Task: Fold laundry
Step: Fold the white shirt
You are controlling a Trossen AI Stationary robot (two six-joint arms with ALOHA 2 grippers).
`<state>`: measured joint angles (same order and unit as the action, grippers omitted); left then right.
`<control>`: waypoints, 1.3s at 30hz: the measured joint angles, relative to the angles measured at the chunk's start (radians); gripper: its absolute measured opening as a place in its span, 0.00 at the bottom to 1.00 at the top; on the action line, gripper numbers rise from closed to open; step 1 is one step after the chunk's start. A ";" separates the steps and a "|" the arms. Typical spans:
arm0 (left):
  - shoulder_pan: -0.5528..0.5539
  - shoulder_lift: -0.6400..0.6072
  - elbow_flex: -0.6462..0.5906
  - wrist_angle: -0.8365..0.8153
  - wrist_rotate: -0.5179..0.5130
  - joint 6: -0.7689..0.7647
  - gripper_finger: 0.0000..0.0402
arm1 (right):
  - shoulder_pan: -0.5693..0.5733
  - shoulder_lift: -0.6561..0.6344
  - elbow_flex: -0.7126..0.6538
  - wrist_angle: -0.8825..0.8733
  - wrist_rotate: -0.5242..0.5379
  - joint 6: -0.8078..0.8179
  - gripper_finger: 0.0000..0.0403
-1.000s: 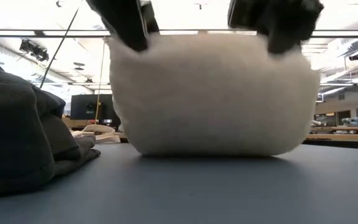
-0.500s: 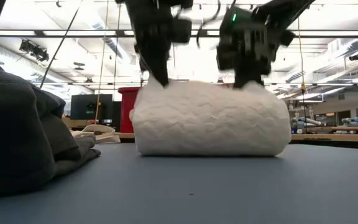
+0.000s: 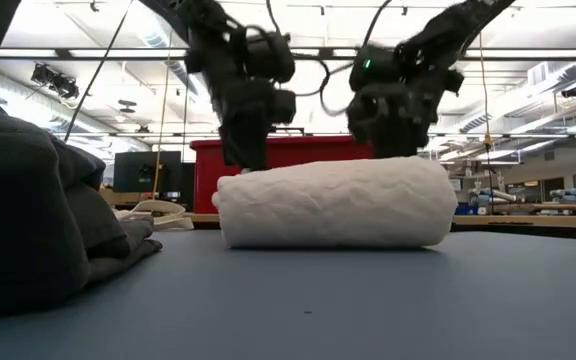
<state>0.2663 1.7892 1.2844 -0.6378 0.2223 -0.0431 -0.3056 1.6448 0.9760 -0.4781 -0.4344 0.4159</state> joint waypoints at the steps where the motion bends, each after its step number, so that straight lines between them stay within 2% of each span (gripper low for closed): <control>1: 0.003 -0.003 0.019 -0.016 -0.001 0.005 0.23 | -0.002 -0.027 0.000 -0.005 0.009 0.000 0.28; 6: 0.021 -0.040 0.153 -0.138 -0.024 0.046 0.43 | -0.007 -0.198 0.000 -0.035 0.093 -0.001 0.39; 10: 0.019 -0.091 0.247 -0.220 -0.023 0.078 0.56 | 0.022 -0.326 0.000 -0.071 0.214 -0.047 0.42; 12: -0.009 -0.123 0.265 -0.245 0.014 0.078 0.59 | 0.062 -0.373 0.000 -0.086 0.209 -0.136 0.43; 15: -0.105 -0.163 0.260 -0.246 0.058 0.110 0.59 | 0.171 -0.437 -0.022 -0.082 0.192 -0.357 0.43; 18: -0.231 -0.170 0.233 -0.222 -0.004 0.148 0.57 | 0.291 -0.463 -0.073 -0.016 0.267 -0.490 0.43; 23: -0.419 -0.162 0.116 -0.067 -0.184 0.162 0.57 | 0.450 -0.433 -0.164 0.182 0.333 -0.506 0.43; 26: -0.502 -0.155 0.011 0.025 -0.331 0.117 0.59 | 0.535 -0.384 -0.187 0.215 0.439 -0.518 0.46; 29: -0.549 -0.152 -0.077 0.191 -0.476 0.040 0.63 | 0.593 -0.338 -0.189 0.225 0.559 -0.541 0.51; 33: -0.567 -0.152 -0.178 0.367 -0.502 0.008 0.70 | 0.622 -0.266 -0.188 0.275 0.613 -0.517 0.60; 36: -0.564 -0.150 -0.267 0.458 -0.499 -0.029 0.74 | 0.607 -0.182 -0.198 0.297 0.650 -0.419 0.65; 39: -0.546 -0.146 -0.354 0.546 -0.501 -0.059 0.76 | 0.578 -0.097 -0.239 0.381 0.628 -0.308 0.66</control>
<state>-0.2801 1.6428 0.9305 -0.0919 -0.2790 -0.1025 0.2728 1.5477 0.7372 -0.0968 0.1939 0.1081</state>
